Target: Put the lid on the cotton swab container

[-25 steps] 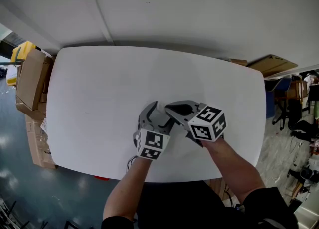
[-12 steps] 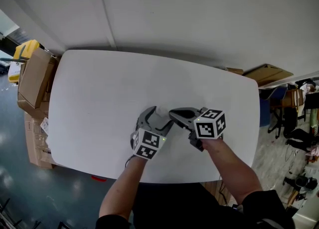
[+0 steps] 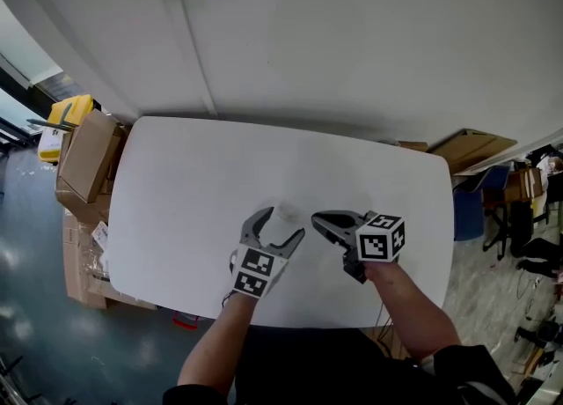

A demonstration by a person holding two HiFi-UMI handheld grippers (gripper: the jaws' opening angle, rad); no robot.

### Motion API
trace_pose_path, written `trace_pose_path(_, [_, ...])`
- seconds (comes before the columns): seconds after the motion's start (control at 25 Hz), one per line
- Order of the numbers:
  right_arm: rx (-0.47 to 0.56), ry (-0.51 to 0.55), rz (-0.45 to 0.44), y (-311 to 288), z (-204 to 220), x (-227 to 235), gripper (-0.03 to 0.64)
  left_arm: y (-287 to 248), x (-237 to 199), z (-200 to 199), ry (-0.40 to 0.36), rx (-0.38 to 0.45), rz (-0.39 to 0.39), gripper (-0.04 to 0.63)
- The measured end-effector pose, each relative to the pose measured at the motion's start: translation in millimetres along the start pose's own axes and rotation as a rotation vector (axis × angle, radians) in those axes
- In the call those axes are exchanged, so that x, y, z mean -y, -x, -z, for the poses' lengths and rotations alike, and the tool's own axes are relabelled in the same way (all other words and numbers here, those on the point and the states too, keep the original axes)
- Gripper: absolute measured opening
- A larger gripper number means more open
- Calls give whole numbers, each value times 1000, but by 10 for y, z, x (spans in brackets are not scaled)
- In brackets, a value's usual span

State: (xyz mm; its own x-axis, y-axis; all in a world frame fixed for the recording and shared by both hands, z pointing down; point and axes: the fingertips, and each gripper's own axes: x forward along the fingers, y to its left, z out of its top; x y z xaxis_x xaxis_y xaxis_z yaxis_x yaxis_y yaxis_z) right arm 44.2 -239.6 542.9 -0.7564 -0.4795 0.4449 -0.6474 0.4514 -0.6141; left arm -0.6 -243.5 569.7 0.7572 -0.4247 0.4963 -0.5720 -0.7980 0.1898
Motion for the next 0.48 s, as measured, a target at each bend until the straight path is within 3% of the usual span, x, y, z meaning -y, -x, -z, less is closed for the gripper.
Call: trace_pose_path(0.48, [135, 21, -67, 784, 129, -463, 17, 583, 675, -396, -6, 97, 5, 291])
